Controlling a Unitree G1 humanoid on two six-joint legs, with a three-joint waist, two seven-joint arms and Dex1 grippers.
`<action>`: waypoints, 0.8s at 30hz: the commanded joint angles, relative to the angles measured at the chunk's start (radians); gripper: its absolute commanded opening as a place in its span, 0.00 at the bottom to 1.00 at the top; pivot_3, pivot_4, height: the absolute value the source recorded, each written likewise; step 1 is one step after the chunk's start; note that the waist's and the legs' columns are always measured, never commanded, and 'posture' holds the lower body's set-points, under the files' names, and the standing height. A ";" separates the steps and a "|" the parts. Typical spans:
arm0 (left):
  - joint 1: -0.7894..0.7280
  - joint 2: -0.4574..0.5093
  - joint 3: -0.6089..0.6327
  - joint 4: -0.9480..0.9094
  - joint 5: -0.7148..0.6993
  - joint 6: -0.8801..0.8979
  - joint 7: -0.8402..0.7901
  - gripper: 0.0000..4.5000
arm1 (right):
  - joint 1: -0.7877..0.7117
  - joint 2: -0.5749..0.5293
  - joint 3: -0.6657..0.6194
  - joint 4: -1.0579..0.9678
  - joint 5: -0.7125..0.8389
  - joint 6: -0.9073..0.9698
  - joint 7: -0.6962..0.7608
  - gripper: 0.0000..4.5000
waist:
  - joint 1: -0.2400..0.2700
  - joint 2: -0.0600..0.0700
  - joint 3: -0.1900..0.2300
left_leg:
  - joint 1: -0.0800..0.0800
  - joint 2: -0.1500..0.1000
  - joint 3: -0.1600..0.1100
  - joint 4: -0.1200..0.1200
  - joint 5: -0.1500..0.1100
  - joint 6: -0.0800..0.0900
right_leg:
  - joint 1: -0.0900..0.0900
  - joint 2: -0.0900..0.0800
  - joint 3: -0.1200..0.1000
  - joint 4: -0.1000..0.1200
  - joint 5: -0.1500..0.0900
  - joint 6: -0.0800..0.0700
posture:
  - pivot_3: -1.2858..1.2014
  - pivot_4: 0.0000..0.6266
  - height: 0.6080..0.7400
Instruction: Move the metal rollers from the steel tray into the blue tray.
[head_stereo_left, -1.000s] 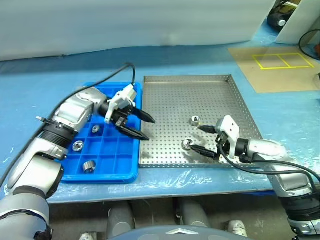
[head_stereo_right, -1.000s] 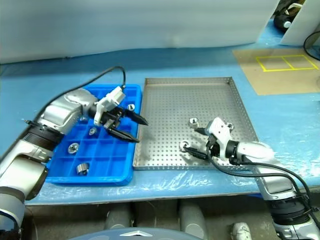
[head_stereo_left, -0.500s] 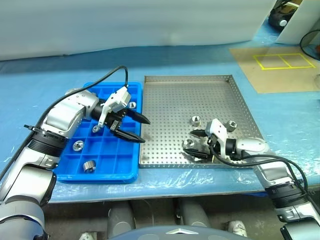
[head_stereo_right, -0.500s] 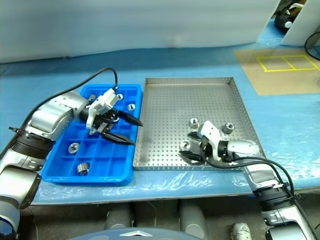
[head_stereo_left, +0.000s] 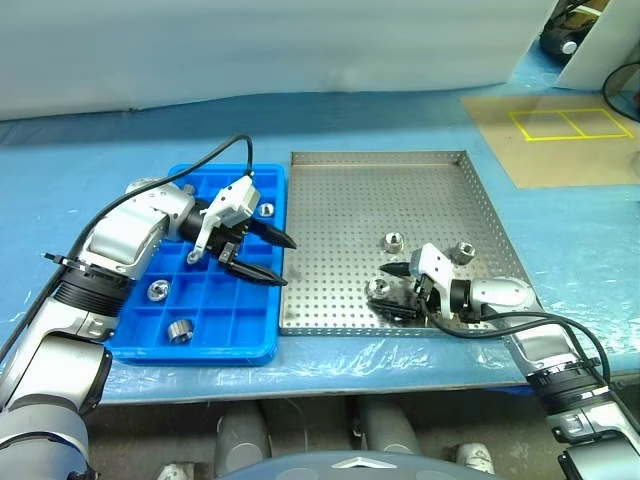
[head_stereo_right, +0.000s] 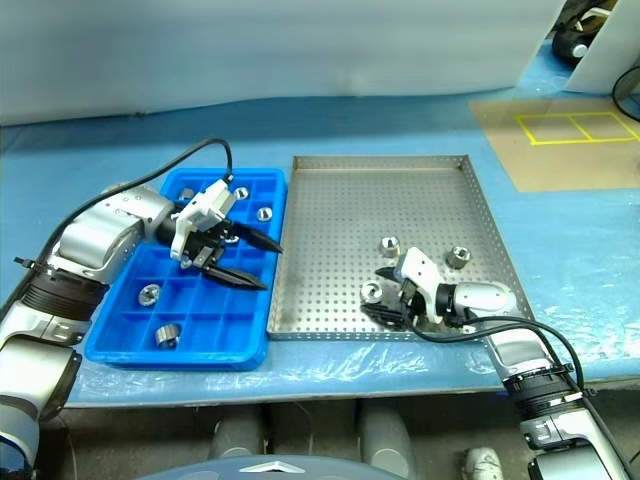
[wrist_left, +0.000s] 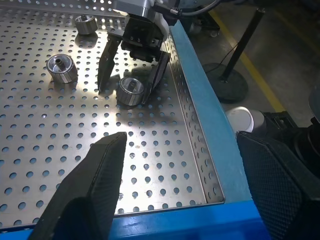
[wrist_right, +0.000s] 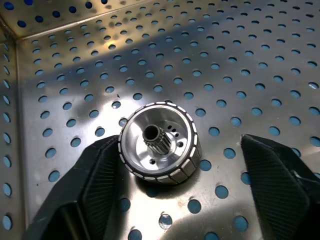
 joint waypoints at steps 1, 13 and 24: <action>-0.006 -0.003 0.033 -0.022 0.005 -0.011 0.002 0.82 | -0.003 0.006 -0.006 0.023 -0.005 -0.003 0.002 0.68 | 0.000 0.000 0.000 | 0.000 0.000 0.000 0.000 0.000 0.000 | 0.000 0.000 0.000 0.000 0.000 0.000 | 0.41 0.24 1.00; -0.005 -0.003 0.078 -0.004 0.018 -0.013 0.032 0.82 | -0.059 0.018 0.019 0.088 -0.062 -0.052 -0.013 0.35 | -0.001 0.000 0.000 | 0.000 0.000 0.000 0.000 0.000 0.000 | 0.000 0.000 0.000 0.000 0.000 0.000 | 0.42 0.24 1.00; -0.065 -0.013 0.134 0.110 0.070 -0.072 0.122 0.82 | -0.117 0.063 0.007 0.060 -0.042 -0.055 -0.004 0.35 | -0.005 0.000 0.000 | 0.000 0.000 0.000 -0.001 0.000 -0.001 | -0.001 0.000 0.000 0.000 0.000 0.000 | 0.44 0.24 1.00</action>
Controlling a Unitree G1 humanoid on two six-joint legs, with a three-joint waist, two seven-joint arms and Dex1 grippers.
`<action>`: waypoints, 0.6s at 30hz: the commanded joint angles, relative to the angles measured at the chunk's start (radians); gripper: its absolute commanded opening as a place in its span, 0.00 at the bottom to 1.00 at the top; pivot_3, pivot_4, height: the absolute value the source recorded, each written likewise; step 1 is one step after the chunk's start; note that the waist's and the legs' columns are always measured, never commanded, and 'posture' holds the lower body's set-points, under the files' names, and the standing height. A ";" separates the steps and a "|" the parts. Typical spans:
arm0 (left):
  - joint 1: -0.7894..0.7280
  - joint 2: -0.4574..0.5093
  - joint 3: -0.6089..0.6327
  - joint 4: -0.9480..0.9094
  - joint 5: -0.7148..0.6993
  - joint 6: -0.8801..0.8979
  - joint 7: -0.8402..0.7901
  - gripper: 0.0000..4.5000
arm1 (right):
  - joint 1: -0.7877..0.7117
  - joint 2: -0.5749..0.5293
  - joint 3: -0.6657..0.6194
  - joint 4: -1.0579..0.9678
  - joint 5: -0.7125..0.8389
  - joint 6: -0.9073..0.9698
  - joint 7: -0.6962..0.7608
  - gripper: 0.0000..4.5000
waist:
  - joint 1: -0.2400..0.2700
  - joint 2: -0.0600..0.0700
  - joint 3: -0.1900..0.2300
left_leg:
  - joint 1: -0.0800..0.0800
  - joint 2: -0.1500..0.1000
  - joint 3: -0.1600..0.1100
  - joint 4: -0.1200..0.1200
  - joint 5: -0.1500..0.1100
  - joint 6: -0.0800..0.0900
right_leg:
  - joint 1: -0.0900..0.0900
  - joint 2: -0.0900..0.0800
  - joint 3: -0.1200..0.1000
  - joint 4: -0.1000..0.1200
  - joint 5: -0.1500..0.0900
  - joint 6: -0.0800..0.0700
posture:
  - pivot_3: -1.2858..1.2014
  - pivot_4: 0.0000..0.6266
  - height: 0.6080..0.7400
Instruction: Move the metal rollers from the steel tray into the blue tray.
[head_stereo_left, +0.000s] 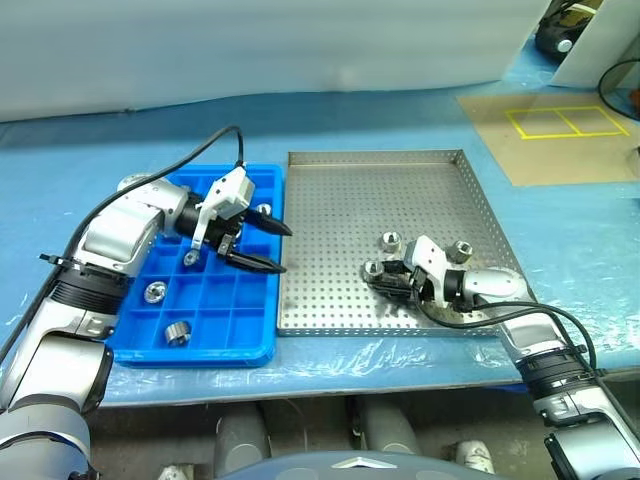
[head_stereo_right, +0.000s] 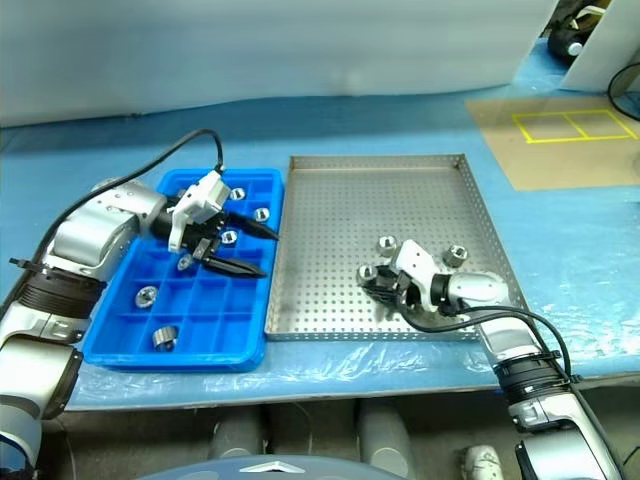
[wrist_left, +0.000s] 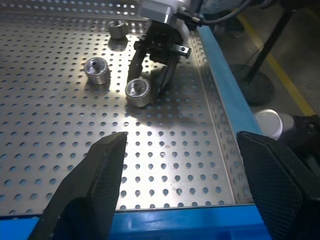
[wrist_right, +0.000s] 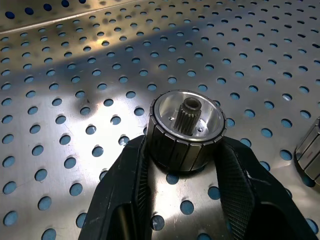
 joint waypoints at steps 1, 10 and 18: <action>-0.074 0.004 0.078 0.082 0.033 -0.052 0.073 0.82 | -0.053 0.023 -0.008 -0.057 0.019 0.018 -0.002 0.35 | 0.001 0.000 0.000 | -0.001 0.000 0.000 0.000 0.000 0.000 | -0.001 0.000 0.000 0.000 0.000 0.000 | 0.44 0.24 1.00; -0.137 0.117 0.219 0.194 0.001 0.034 0.102 0.82 | -0.245 0.142 0.043 -0.109 0.036 0.036 0.033 0.35 | 0.005 0.000 0.000 | -0.005 0.000 0.000 -0.005 0.004 -0.006 | -0.009 0.001 0.000 0.002 0.000 0.000 | 0.48 0.24 1.00; 0.085 0.237 0.343 -0.058 -0.112 0.200 0.098 0.82 | -0.398 0.321 0.132 0.059 0.020 -0.031 0.096 0.35 | 0.037 0.000 0.000 | -0.008 0.001 0.000 -0.009 0.005 -0.008 | -0.012 0.000 -0.004 0.001 -0.001 -0.002 | 0.54 0.24 1.00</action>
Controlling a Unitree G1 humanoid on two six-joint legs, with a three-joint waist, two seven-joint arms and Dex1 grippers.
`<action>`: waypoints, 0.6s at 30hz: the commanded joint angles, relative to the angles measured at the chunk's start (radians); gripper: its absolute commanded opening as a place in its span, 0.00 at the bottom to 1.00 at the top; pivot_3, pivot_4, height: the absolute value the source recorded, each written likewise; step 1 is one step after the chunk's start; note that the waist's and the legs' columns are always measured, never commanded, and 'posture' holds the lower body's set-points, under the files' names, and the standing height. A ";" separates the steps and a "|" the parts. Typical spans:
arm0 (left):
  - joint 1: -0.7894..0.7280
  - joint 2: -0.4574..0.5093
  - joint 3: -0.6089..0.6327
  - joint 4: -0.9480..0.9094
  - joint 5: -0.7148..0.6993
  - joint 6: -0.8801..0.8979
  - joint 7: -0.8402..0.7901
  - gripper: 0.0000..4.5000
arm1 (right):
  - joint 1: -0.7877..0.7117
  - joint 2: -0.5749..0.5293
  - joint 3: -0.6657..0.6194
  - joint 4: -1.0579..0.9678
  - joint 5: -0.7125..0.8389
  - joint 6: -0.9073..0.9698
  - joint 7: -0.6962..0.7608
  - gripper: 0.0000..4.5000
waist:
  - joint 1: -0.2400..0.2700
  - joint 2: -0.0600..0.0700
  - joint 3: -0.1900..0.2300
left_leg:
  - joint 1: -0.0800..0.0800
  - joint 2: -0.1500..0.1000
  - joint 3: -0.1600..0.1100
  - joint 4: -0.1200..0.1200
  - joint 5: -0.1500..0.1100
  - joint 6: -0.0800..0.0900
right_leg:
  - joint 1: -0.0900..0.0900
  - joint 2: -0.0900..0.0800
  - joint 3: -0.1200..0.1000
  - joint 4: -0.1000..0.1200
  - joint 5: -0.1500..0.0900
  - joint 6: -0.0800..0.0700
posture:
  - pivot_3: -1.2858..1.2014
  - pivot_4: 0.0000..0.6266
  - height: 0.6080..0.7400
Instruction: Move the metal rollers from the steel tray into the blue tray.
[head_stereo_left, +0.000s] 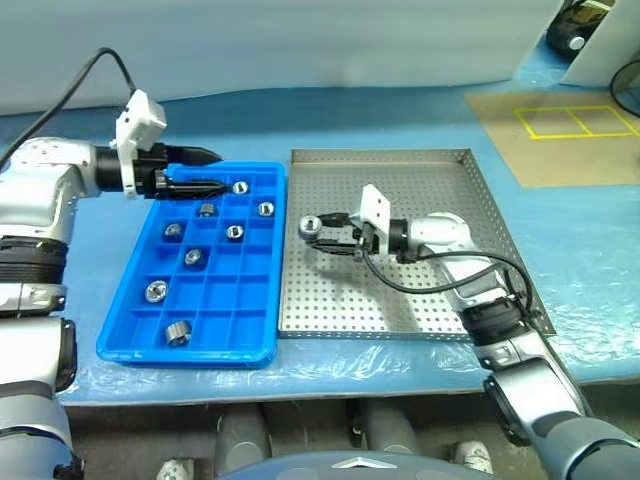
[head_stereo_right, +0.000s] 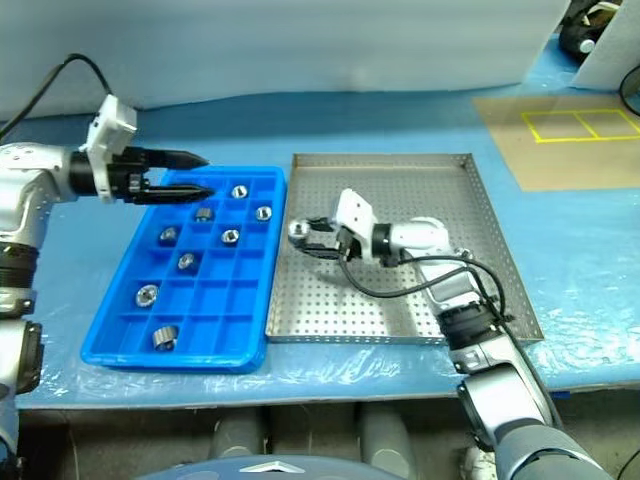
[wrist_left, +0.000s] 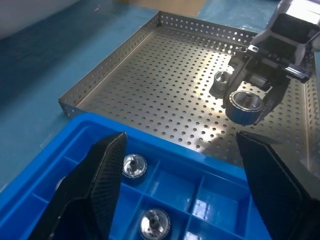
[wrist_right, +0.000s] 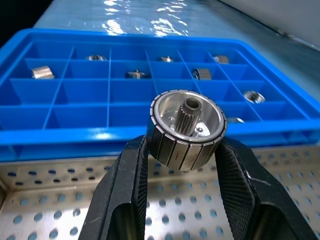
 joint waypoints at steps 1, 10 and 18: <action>0.113 0.056 0.088 -0.177 -0.071 0.077 0.018 0.82 | -0.065 0.085 0.047 0.070 0.003 -0.063 0.033 0.35 | 0.010 0.000 0.000 | 0.000 0.001 0.000 -0.001 0.000 -0.001 | -0.001 0.000 -0.001 0.000 0.000 0.000 | 0.54 0.24 1.00; 0.354 0.116 0.256 -0.464 -0.198 0.235 0.133 0.82 | -0.104 0.249 0.133 0.197 -0.011 -0.137 0.101 0.35 | 0.069 0.000 0.000 | -0.007 0.006 -0.012 -0.001 0.004 -0.007 | -0.001 0.000 -0.019 0.002 -0.004 -0.006 | 0.60 0.24 1.00; 0.438 0.141 0.336 -0.537 -0.254 0.281 0.195 0.82 | -0.101 0.311 0.161 0.318 -0.037 -0.203 0.124 0.35 | 0.088 0.000 0.000 | -0.006 0.009 -0.016 -0.001 0.006 -0.010 | 0.000 0.000 -0.021 0.009 -0.006 -0.009 | 0.62 0.24 1.00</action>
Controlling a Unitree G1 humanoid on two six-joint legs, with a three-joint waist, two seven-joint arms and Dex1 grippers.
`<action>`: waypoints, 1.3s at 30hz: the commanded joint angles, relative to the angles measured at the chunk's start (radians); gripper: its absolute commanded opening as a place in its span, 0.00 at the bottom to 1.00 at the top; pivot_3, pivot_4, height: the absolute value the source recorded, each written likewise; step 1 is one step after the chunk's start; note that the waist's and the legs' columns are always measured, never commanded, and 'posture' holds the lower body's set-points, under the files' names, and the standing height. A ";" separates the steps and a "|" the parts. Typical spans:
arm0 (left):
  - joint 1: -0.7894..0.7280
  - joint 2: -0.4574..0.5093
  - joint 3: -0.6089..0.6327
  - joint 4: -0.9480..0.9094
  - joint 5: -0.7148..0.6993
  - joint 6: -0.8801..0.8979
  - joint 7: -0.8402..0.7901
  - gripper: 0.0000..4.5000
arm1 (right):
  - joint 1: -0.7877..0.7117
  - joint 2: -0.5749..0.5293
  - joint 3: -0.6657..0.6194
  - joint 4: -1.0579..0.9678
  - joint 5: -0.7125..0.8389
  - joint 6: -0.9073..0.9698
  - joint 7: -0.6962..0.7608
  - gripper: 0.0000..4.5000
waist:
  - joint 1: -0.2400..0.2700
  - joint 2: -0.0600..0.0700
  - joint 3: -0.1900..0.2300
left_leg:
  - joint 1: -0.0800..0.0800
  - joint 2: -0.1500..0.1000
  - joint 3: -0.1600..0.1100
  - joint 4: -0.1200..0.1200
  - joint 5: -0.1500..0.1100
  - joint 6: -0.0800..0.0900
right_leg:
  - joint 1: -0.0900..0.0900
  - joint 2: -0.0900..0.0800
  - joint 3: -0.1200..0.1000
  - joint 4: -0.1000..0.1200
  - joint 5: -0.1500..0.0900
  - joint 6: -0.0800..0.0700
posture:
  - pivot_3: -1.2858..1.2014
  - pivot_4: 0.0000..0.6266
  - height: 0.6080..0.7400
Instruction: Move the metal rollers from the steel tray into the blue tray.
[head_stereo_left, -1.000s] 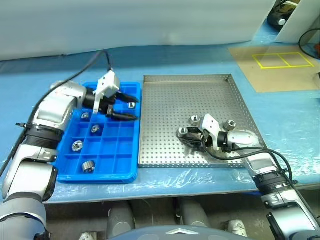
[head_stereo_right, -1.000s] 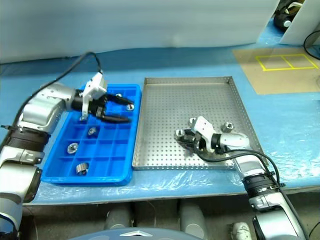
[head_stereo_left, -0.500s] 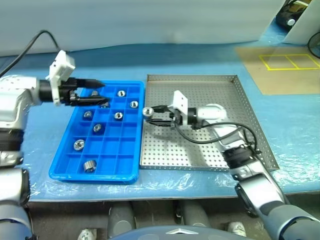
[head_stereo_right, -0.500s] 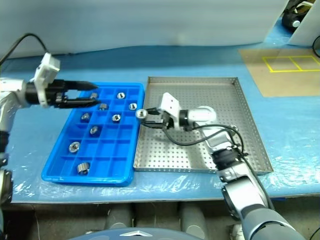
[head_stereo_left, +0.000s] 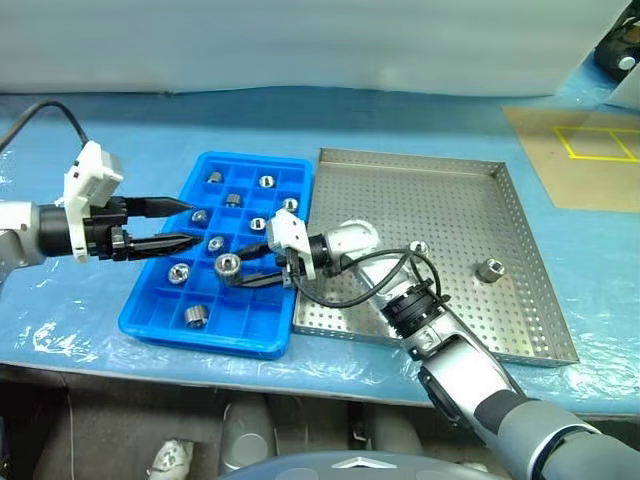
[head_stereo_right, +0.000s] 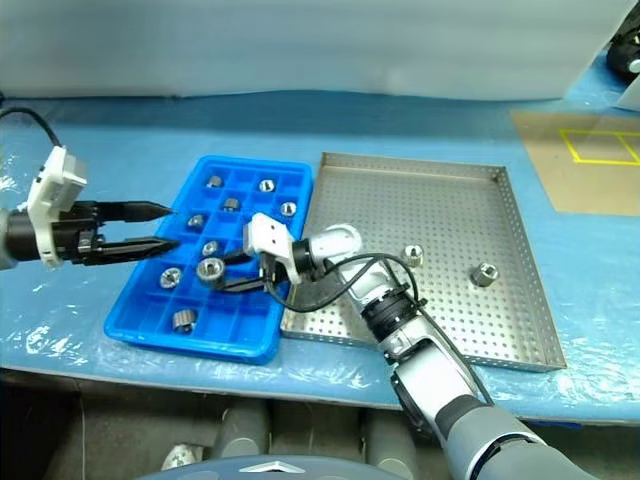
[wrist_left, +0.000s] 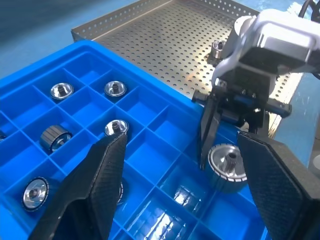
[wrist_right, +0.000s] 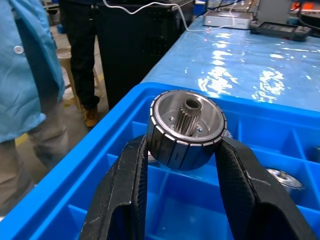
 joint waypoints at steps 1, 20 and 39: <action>0.010 0.017 0.048 -0.053 -0.040 0.015 0.028 0.82 | -0.020 0.031 -0.007 0.088 -0.016 -0.072 -0.005 0.35 | 0.007 0.000 0.000 | 0.000 0.000 0.000 0.000 0.000 -0.001 | 0.000 0.000 0.000 0.001 0.000 0.000 | 0.62 0.24 1.00; -0.034 0.008 -0.022 -0.031 -0.052 -0.024 0.069 0.82 | -0.086 0.030 -0.063 0.358 -0.106 -0.256 -0.057 0.76 | 0.016 0.000 -0.001 | 0.004 0.002 0.000 0.001 0.002 -0.003 | 0.003 0.000 0.000 0.006 -0.001 -0.001 | 0.61 0.24 1.00; -0.297 -0.127 -0.283 0.164 0.029 -0.152 -0.020 0.82 | -0.072 -0.452 -0.296 0.188 -0.058 -0.145 -0.062 0.76 | 0.005 -0.001 -0.001 | 0.002 0.002 0.000 0.004 0.004 -0.006 | 0.002 0.002 0.001 0.005 -0.001 -0.001 | 0.51 0.24 1.00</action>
